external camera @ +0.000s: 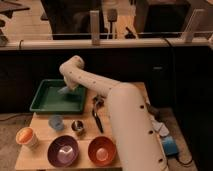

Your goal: Wipe tray with sponge

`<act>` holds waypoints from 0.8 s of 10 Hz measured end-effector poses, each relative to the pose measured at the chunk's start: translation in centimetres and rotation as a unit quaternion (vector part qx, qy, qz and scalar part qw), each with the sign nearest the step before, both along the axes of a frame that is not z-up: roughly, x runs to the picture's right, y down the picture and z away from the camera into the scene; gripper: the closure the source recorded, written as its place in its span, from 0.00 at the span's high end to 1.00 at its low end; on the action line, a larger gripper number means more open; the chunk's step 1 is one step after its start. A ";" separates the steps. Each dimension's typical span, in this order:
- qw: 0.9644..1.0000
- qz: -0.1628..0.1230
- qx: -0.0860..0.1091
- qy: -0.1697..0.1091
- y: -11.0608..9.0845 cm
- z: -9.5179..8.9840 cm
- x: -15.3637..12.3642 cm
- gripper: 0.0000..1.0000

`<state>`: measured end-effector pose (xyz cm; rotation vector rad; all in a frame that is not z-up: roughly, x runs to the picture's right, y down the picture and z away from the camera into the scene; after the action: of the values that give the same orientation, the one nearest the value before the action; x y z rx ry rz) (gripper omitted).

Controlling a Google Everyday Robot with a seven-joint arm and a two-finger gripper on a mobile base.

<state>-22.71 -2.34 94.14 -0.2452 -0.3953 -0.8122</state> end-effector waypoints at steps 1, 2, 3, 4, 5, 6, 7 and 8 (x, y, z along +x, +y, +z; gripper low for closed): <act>1.000 0.000 0.002 -0.002 0.0 0.1 -0.2 0.00; 1.000 0.000 0.004 -0.002 0.0 0.2 -0.2 0.00; 1.000 0.000 0.007 -0.003 0.0 0.4 -0.2 0.00; 1.000 -0.003 0.007 -0.005 0.1 0.5 -0.3 0.00; 1.000 -0.013 0.007 -0.012 0.6 0.7 -0.6 0.00; 0.999 -0.025 0.007 -0.022 1.7 0.9 -1.4 0.00; 0.998 -0.045 0.010 -0.037 3.1 1.2 -2.6 0.00; 0.997 -0.055 0.015 -0.042 3.5 1.1 -3.1 0.00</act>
<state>-25.77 1.19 95.28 -0.2058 -0.4510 -0.9377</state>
